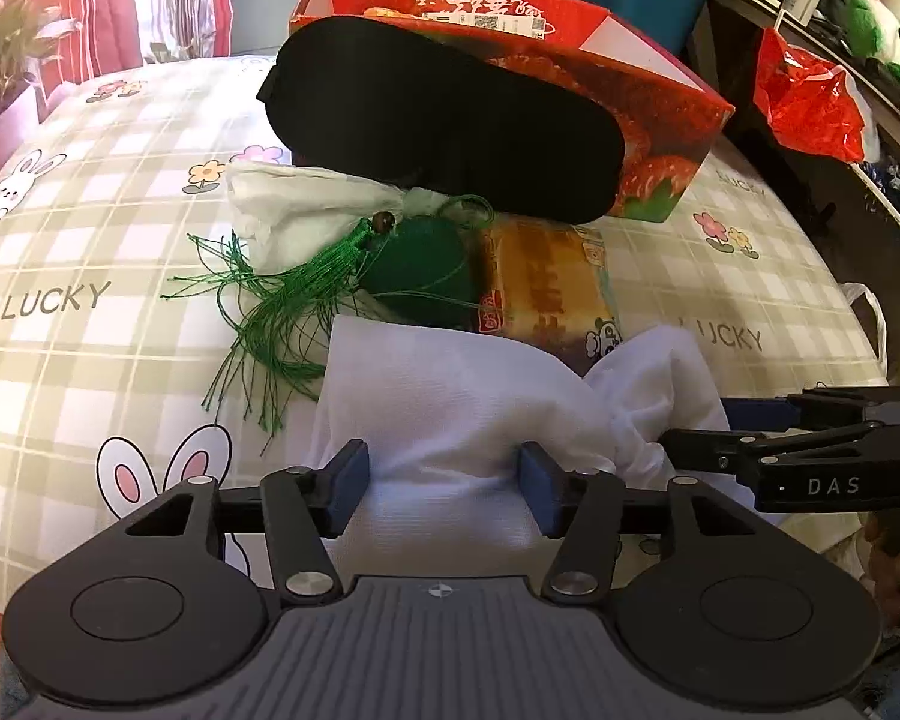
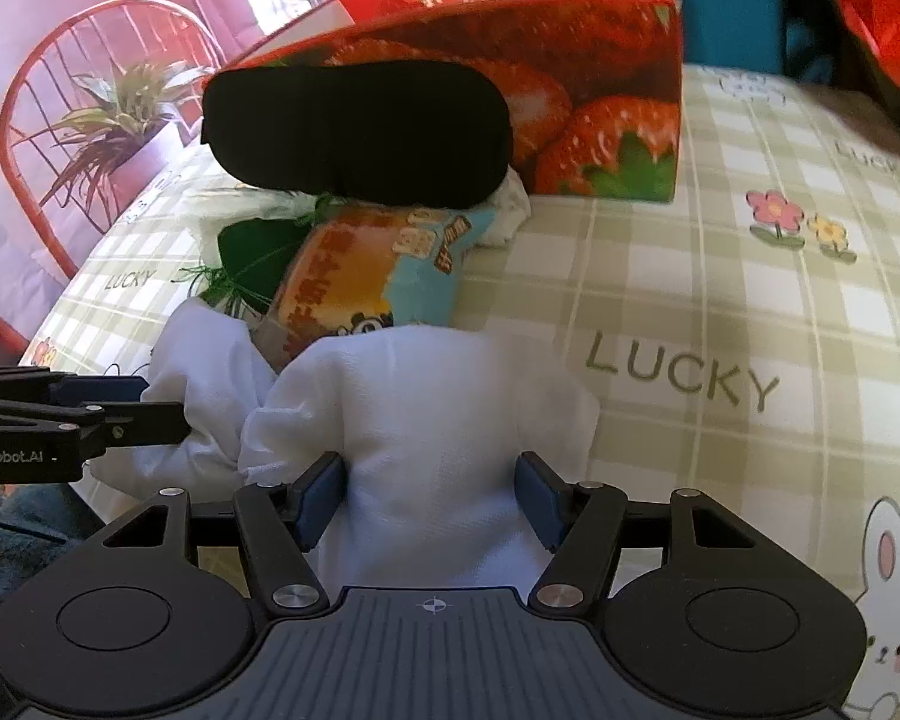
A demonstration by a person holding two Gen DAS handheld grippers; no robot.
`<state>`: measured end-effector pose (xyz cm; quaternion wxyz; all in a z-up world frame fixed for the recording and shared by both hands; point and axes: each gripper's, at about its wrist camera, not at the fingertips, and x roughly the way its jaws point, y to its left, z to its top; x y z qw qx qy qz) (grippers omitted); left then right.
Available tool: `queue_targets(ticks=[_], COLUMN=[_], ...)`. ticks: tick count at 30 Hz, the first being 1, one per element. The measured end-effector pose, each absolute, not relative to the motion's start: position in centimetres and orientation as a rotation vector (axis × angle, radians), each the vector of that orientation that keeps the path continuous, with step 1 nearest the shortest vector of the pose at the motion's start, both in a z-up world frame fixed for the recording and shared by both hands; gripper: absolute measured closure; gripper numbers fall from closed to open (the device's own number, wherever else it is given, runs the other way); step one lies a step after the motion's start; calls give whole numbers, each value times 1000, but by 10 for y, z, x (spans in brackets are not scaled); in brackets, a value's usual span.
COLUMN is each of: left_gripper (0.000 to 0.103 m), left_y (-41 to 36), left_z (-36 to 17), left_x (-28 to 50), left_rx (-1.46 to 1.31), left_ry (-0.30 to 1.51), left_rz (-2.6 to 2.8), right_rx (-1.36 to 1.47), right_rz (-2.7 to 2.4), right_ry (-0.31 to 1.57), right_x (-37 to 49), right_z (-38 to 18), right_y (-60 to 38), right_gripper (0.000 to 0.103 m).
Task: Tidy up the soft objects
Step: 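Close both grippers on the white cloth and lift it, then carry the white cloth into the red box and lower it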
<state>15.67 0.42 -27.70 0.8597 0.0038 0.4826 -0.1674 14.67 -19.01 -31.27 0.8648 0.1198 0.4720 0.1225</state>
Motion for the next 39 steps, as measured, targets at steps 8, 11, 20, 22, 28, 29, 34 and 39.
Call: queue_targets(ticks=[8, 11, 20, 22, 28, 29, 34, 39], left_gripper=[39, 35, 29, 32, 52, 54, 71, 89], left_y=[14, 15, 17, 17, 15, 15, 14, 15], left_z=[-292, -295, -307, -307, -301, -299, -292, -276], left_x=[162, 164, 165, 165, 161, 161, 155, 150], left_rx=[-90, -107, -142, -151, -155, -150, -145, -151], left_ry=[1054, 1061, 1065, 1065, 1053, 1049, 1014, 948], left_rz=[-352, -351, -349, -354, -383, -385, -392, -405], right_rx=[285, 296, 302, 305, 310, 311, 326, 307], right_rz=[260, 262, 270, 272, 305, 307, 323, 350], right_ry=[996, 994, 997, 999, 1010, 1008, 985, 902], right_x=[147, 147, 147, 147, 145, 145, 141, 136], right_z=[-318, -319, -319, -319, -317, -316, -310, -291], right_y=[-191, -193, -189, -187, -182, -181, -182, -184], right_gripper=[43, 44, 45, 45, 60, 64, 79, 88])
